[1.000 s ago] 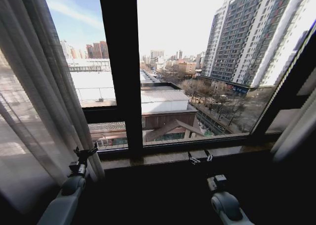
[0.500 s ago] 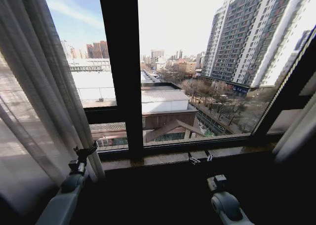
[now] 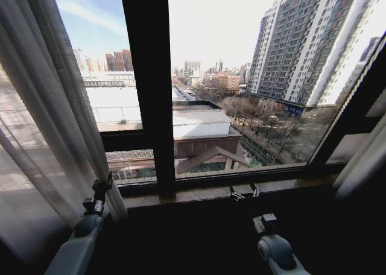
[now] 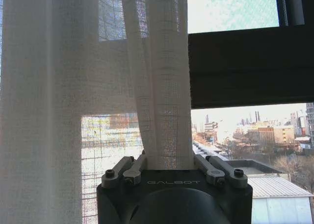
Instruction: Open the curtains by pulling them apart, changing their state from closed to fully open.
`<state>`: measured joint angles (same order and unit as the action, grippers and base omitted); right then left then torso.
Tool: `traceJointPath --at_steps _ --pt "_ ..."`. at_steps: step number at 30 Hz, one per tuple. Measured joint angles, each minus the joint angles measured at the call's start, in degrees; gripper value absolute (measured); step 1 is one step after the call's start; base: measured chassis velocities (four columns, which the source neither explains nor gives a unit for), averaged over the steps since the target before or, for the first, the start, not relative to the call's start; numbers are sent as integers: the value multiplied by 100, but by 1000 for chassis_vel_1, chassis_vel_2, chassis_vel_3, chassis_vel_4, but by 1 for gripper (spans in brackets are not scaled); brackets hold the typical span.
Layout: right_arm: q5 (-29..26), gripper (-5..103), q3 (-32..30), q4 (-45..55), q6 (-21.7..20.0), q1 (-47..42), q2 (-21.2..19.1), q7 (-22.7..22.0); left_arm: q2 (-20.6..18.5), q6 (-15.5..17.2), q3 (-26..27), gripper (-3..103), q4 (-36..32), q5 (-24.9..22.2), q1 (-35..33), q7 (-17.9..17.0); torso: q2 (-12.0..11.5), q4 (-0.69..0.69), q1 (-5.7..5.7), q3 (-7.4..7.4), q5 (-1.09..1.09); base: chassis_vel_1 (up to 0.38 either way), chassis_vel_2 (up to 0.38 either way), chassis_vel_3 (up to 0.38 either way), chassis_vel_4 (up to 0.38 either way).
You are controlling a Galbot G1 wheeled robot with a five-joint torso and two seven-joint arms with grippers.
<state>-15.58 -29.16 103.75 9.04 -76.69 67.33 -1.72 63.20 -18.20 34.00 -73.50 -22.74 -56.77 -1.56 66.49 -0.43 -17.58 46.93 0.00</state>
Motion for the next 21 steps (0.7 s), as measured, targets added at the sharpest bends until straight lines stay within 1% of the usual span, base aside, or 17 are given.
traceJointPath --at_steps 2,5,6,7,8,14,21 --pt "0 100 0 0 0 0 0 0 22 20 30 27 -36 -4 -40 -51 0 0 0 0 -1 0 0 0 0" --pt "0 100 0 0 0 0 1 0 0 12 126 11 -125 -32 -174 -113 0 0 0 0 -1 0 0 0 0" --pt "0 100 0 0 0 0 1 0 0 12 126 11 -125 -32 -174 -113 0 0 0 0 -1 0 0 0 0" --pt "0 100 0 0 0 0 0 0 -40 -4 145 6 -120 -56 -197 -116 0 1 0 0 0 0 0 0 0" --pt "0 100 0 0 0 0 0 0 -73 -23 158 2 -101 -67 -212 -119 0 0 0 0 0 0 0 0 0" --pt "0 100 0 0 0 0 0 0 -125 -194 165 1 -21 -21 -383 -217 0 1 0 0 0 0 0 0 0" --pt "0 100 0 0 0 0 1 0 -123 -206 225 1 -125 -42 -490 -237 0 -1 0 0 -1 0 0 0 0"
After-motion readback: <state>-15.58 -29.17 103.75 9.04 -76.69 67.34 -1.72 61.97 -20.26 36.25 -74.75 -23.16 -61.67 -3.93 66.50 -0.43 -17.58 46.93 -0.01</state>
